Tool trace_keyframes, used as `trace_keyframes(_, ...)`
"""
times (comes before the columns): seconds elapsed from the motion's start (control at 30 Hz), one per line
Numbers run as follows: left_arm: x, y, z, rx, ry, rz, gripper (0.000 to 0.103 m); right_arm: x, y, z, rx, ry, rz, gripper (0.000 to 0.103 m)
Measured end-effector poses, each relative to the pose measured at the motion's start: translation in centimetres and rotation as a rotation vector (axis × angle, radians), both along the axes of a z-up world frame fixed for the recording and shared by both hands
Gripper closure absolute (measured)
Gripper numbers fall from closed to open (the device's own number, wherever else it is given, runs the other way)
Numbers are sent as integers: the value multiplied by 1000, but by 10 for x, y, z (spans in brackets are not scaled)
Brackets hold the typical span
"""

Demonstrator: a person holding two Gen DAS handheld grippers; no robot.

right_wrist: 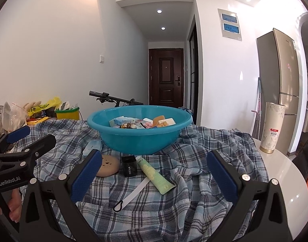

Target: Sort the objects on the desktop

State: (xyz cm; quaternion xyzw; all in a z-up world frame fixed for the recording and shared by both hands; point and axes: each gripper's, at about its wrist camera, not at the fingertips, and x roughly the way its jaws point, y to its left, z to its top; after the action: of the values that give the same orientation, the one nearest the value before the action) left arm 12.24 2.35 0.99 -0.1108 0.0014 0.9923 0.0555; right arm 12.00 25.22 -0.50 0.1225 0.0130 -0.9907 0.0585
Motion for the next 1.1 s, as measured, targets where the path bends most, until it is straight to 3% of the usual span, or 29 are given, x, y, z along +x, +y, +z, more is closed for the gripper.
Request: trace_keyframes(1.1, 2, 1, 2, -5, -2, -5, 0, 1, 0, 0, 7, 0, -26, 0)
